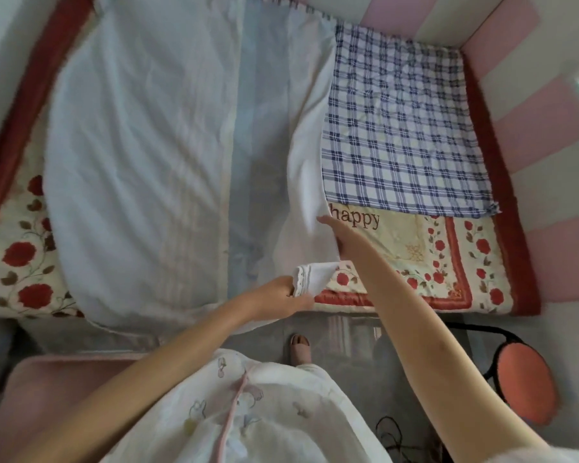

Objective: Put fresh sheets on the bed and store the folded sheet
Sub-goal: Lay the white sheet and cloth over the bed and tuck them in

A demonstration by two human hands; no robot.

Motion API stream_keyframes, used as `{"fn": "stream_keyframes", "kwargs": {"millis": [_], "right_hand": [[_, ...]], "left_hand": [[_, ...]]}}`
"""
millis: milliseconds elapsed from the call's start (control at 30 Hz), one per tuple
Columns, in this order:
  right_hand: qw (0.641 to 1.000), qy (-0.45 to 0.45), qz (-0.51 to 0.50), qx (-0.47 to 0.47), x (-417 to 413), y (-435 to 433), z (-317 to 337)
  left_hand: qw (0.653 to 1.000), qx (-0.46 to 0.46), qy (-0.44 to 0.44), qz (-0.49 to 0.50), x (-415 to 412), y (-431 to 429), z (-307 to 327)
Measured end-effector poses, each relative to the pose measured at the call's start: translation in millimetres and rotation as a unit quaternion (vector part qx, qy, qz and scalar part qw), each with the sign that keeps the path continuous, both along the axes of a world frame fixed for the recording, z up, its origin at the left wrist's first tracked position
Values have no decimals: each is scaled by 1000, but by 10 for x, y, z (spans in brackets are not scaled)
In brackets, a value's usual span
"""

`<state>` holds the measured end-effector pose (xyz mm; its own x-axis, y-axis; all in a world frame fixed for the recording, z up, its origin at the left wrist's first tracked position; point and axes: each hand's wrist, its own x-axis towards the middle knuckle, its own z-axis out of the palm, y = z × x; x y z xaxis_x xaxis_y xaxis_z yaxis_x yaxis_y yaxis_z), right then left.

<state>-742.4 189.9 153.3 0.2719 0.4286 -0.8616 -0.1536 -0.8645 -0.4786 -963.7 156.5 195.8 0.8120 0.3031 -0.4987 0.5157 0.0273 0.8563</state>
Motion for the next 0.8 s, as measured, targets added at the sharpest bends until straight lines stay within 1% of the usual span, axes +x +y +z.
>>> {"fn": "stream_keyframes", "kwargs": {"millis": [33,100,167,200,267,333,367,433,467,533,567,600,633,667,700,767,800], "right_hand": [[999,-44,25,-12,30,31,19],[984,-163,72,-5,184,49,9],[971,-205,119,15,488,-21,-121],[965,-226,128,36,605,-80,-151],[953,-255,135,88,968,-385,-239],[929,-291,198,116,1242,-736,-324],[915,-308,237,104,1426,-919,-425],[899,-309,300,77,1699,-1211,-666],[890,-311,326,62,1817,-1348,-798],[877,-313,364,-12,2064,-1610,-1045],[868,-315,379,-60,2132,-1698,-1124],[851,-308,406,-126,2206,-1827,-1191],[833,-295,432,-178,2238,-1908,-1215],[817,-289,453,-208,2253,-1960,-1245],[812,-286,464,-210,2248,-1969,-1248],[813,-289,472,-183,2185,-1861,-1266],[814,-289,473,-174,2151,-1766,-1314]], "left_hand": [[1000,-9,18,-11,89,-54,20],[998,-45,44,-30,335,-183,40],[994,-71,77,-25,670,-405,26],[993,-66,91,-34,798,-457,9],[990,-83,114,-27,1172,-684,-69],[986,-84,136,-53,1477,-849,-218],[983,-77,147,-83,1687,-949,-285],[972,-53,179,-141,1977,-1141,-431],[968,-52,181,-163,2124,-1253,-523],[957,-86,172,-217,2464,-1527,-750],[949,-107,174,-241,2564,-1629,-835],[938,-150,181,-255,2662,-1739,-901],[930,-199,183,-249,2709,-1816,-944],[929,-233,180,-225,2707,-1843,-959],[934,-247,171,-192,2669,-1826,-941],[961,-213,165,-69,2427,-1696,-1023],[965,-196,172,8,2239,-1608,-1110]]}}
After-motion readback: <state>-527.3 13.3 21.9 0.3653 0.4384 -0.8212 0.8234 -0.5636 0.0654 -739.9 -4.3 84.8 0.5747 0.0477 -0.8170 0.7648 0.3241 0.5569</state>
